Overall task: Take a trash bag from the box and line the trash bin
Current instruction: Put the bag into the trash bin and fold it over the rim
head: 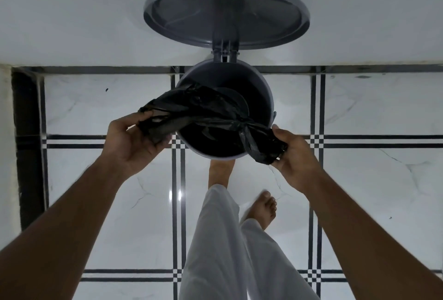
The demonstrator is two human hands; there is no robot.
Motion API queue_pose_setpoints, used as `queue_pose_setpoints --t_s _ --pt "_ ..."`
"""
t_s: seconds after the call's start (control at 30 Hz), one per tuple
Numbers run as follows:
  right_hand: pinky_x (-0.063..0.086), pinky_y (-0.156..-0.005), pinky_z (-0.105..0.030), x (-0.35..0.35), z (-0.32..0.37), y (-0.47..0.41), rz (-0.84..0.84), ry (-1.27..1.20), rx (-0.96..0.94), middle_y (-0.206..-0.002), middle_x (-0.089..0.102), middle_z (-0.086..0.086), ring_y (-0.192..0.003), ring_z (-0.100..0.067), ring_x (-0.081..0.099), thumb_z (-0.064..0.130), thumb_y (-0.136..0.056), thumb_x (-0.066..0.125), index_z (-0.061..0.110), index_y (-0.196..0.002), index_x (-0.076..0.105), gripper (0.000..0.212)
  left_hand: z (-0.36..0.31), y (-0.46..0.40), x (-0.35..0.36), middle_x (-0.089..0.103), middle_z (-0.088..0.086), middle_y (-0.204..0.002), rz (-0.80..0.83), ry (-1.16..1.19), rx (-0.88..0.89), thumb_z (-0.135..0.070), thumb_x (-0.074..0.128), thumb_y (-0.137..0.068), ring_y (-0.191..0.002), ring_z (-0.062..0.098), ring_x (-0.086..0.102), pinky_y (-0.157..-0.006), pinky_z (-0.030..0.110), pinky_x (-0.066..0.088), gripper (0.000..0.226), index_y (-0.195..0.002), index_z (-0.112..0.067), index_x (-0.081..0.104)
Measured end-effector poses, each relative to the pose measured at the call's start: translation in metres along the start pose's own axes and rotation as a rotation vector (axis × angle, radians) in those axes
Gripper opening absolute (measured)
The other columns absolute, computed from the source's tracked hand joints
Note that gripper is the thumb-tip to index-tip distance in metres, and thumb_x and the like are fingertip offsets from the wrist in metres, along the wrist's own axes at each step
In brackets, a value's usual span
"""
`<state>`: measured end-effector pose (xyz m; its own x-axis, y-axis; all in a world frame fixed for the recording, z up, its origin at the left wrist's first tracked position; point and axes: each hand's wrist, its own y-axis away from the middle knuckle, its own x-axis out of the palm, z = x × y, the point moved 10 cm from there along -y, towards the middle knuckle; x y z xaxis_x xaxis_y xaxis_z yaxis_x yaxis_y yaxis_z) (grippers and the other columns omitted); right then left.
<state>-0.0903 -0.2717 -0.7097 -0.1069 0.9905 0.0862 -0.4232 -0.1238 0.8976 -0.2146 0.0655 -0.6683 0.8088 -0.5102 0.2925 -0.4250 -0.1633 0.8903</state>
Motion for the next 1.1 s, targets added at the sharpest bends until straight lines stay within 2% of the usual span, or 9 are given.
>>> queue_pose_setpoints --t_s 0.13,0.37,0.47,0.57,0.63,0.8,0.87,1.0,1.1 --pt "0.063 -0.089 -0.043 0.003 0.018 -0.002 -0.038 0.112 -0.087 -0.123 0.083 -0.016 -0.115 -0.034 0.080 0.042 -0.104 0.076 0.001 -0.132 0.075 0.049 -0.010 -0.005 0.003 0.080 -0.003 -0.090 0.002 0.004 0.051 -0.017 0.056 -0.106 -0.084 0.017 0.079 -0.071 0.027 0.064 0.041 -0.074 -0.018 0.083" --pt "0.052 -0.064 -0.010 0.038 0.097 -0.003 -0.055 0.643 -0.342 -0.069 0.076 0.016 -0.070 0.004 0.072 0.049 -0.101 0.079 0.025 -0.082 0.080 0.031 -0.067 -0.032 0.012 0.068 0.009 -0.145 0.032 -0.012 0.178 -0.023 0.056 -0.104 -0.137 0.034 0.064 -0.120 0.047 0.047 0.039 -0.136 -0.010 0.074" --pt "0.063 -0.074 -0.021 0.040 0.115 -0.014 -0.127 0.499 -0.326 -0.076 0.078 0.014 -0.079 -0.005 0.076 0.053 -0.106 0.071 0.025 -0.084 0.079 0.036 -0.080 -0.043 0.019 0.066 0.011 -0.152 0.018 0.112 0.175 -0.018 0.056 -0.100 -0.138 0.032 0.067 -0.116 0.040 0.051 0.054 -0.151 -0.004 0.062" --pt "0.066 -0.100 -0.045 0.038 0.118 -0.033 -0.179 0.292 -0.239 -0.103 0.086 -0.002 -0.106 -0.026 0.081 0.053 -0.106 0.072 0.024 -0.090 0.083 0.035 -0.087 -0.055 0.021 0.079 0.005 -0.102 -0.021 0.140 0.152 -0.014 0.051 -0.105 -0.086 0.020 0.079 -0.080 0.026 0.061 0.029 -0.104 -0.003 0.078" --pt "0.064 -0.106 -0.050 0.037 0.119 -0.042 -0.203 0.255 -0.207 -0.109 0.085 -0.006 -0.111 -0.029 0.081 0.050 -0.107 0.070 0.024 -0.091 0.083 0.033 -0.088 -0.061 0.026 0.077 0.001 -0.095 -0.047 0.100 0.127 -0.012 0.054 -0.108 -0.077 0.015 0.076 -0.070 0.024 0.061 0.030 -0.089 -0.009 0.077" --pt "0.062 -0.108 -0.047 0.025 0.118 -0.056 -0.277 0.218 -0.166 -0.104 0.079 -0.003 -0.116 -0.029 0.077 0.044 -0.110 0.069 0.023 -0.088 0.076 0.031 -0.086 -0.070 0.036 0.083 0.008 -0.117 -0.075 -0.078 0.064 -0.020 0.058 -0.108 -0.108 0.028 0.082 -0.098 0.043 0.064 0.030 -0.098 -0.011 0.085" --pt "0.065 -0.104 -0.046 0.018 0.117 -0.062 -0.305 0.147 -0.133 -0.109 0.080 -0.005 -0.116 -0.028 0.078 0.042 -0.109 0.070 0.022 -0.092 0.076 0.027 -0.080 -0.078 0.037 0.084 0.006 -0.112 -0.076 -0.243 0.011 -0.023 0.059 -0.107 -0.101 0.025 0.082 -0.103 0.045 0.061 0.033 -0.094 -0.015 0.088" --pt "0.070 -0.090 -0.042 0.014 0.121 -0.079 -0.315 -0.006 -0.102 -0.122 0.083 -0.013 -0.112 -0.030 0.082 0.037 -0.111 0.068 0.015 -0.102 0.077 0.025 -0.081 -0.103 0.032 0.082 0.006 -0.124 -0.138 -0.473 0.004 -0.034 0.067 -0.105 -0.104 0.024 0.082 -0.109 0.048 0.059 0.035 -0.132 -0.015 0.078" --pt "0.069 -0.072 -0.035 0.019 0.134 -0.094 -0.296 -0.066 -0.133 -0.102 0.084 -0.008 -0.096 -0.026 0.084 0.029 -0.114 0.060 0.013 -0.104 0.076 0.024 -0.098 -0.120 0.051 0.079 0.009 -0.132 -0.074 -0.430 0.064 -0.041 0.062 -0.107 -0.118 0.026 0.078 -0.106 0.045 0.060 0.043 -0.139 -0.014 0.073"
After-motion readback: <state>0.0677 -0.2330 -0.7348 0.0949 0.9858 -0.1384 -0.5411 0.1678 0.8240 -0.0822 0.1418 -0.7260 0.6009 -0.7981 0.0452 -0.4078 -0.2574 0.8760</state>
